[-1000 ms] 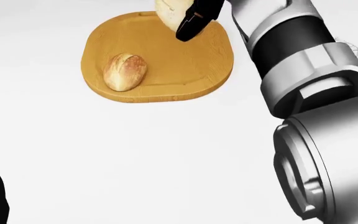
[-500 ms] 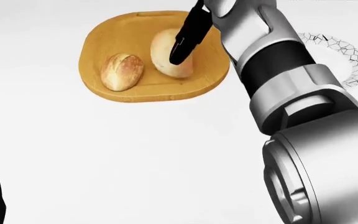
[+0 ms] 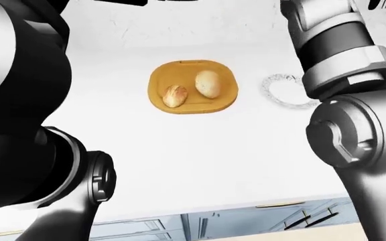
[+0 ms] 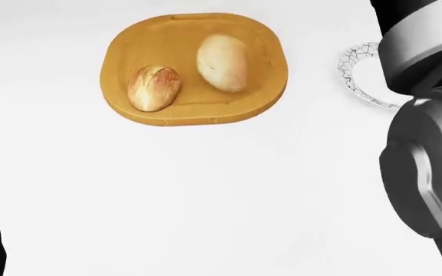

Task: Place all breads on the cutting board.

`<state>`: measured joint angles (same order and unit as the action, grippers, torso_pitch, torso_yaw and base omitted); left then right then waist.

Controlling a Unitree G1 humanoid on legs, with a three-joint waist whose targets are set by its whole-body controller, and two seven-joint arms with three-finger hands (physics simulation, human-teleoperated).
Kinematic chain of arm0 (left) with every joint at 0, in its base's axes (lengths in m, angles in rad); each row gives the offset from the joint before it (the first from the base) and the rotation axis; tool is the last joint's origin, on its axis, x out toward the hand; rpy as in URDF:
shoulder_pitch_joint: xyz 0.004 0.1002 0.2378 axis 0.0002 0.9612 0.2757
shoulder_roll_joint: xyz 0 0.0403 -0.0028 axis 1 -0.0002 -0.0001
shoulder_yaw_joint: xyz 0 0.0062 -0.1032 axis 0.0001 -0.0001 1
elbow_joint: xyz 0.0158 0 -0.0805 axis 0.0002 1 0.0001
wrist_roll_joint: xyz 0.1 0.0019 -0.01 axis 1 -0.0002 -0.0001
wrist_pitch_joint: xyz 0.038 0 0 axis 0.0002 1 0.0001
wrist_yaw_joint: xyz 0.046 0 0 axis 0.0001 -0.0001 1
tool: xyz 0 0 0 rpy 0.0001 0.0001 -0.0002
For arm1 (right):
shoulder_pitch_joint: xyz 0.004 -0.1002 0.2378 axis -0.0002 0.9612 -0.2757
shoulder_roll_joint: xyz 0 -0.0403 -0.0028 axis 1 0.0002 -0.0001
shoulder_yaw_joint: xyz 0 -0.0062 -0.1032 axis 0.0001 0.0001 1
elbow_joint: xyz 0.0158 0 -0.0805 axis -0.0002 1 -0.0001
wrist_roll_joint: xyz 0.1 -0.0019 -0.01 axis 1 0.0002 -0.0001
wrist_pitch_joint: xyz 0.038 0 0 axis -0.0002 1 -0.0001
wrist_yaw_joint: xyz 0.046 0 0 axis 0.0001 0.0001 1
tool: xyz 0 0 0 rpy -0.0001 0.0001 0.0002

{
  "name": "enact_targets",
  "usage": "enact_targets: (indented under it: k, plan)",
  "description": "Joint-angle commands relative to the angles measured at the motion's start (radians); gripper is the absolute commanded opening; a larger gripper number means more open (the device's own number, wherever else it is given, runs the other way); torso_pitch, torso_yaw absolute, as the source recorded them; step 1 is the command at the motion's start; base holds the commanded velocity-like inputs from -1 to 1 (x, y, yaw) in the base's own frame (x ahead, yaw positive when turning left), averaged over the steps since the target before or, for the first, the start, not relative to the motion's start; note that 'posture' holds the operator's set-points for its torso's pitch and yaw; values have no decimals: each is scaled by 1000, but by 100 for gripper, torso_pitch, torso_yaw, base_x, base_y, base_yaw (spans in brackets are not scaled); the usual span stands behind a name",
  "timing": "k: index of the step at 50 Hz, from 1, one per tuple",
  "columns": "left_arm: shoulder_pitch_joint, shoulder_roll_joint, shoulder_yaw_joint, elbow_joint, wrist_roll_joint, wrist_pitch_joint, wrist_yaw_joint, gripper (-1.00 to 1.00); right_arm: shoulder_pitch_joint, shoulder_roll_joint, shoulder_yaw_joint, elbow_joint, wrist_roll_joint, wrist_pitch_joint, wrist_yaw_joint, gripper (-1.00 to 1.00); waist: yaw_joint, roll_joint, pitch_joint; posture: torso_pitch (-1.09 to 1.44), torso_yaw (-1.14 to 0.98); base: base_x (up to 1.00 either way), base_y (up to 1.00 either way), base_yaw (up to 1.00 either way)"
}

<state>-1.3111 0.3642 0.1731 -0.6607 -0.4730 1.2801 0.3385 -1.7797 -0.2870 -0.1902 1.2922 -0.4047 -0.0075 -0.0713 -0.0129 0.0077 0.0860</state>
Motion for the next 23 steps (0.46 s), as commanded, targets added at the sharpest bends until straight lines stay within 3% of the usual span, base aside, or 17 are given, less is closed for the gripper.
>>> enact_targets:
  k: [1,8,11,17,23]
  plan:
    - [-27,6,8,-1,5,-22,3,100,-46,-16,-4,-43,65,-18,0,100,1,1,-26,0,0,0,0,0]
    - [-33,7,11,-2,0,-17,7,100,-77,-58,-6,-168,209,18,-20,100,3,-1,-22,0,0,0,0,0]
    - [-37,5,12,-6,-4,-11,10,100,-66,-79,25,-324,245,94,2,100,5,-2,-18,0,0,0,0,0]
    - [-42,6,13,-10,-14,-6,17,100,84,-123,43,-882,331,411,21,100,12,-9,-13,0,0,0,0,0]
    - [-43,7,12,-12,-19,-6,22,100,206,-168,-2,-1361,446,721,1,100,23,-13,-9,0,0,0,0,0]
